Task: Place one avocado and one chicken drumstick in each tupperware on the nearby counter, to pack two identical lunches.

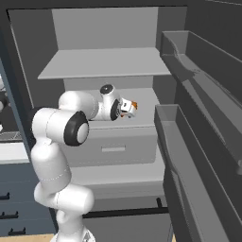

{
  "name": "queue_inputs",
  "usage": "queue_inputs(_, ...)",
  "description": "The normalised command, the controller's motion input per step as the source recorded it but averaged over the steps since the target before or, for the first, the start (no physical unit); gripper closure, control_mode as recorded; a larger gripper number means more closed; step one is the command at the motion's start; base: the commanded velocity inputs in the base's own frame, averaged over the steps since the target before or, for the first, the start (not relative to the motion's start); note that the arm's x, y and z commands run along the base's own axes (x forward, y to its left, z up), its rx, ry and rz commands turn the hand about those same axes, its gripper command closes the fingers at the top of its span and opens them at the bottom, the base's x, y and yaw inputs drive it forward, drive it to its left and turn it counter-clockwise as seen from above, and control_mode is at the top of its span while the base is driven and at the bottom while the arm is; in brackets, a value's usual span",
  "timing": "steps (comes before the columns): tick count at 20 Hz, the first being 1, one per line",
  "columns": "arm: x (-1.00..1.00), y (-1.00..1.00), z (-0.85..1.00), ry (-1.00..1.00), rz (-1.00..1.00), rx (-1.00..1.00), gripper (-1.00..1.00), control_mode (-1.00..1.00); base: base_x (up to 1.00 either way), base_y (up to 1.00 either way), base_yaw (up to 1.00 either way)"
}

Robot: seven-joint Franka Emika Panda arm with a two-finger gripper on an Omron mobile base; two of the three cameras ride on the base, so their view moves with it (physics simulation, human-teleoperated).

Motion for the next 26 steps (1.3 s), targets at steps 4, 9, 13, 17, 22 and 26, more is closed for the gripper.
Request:
queue_inputs(4, 0.29, 0.0, -0.16, 0.05, 0.0, 0.0, -1.0, -1.0, 0.0, 0.0, 0.0)
queue_inputs(9, 0.27, -0.01, -0.1, 0.03, 0.0, 0.0, -1.0, -1.0, 0.0, 0.0, 0.0)
queue_inputs(13, 0.0, -0.14, -0.27, 0.09, 0.0, 0.02, 1.0, -1.0, 0.0, 0.0, 0.0)
queue_inputs(17, 0.0, -0.07, -0.39, 0.1, 0.0, 0.03, 1.0, -1.0, 0.0, 0.0, 0.0)
queue_inputs(22, -0.21, -0.04, -0.4, 0.01, 0.0, 0.02, 1.0, -1.0, 0.0, 0.0, 0.0)
queue_inputs(26, -0.45, -0.11, -0.36, 0.0, 0.0, 0.0, 1.0, -1.0, 0.0, 0.0, 0.0)
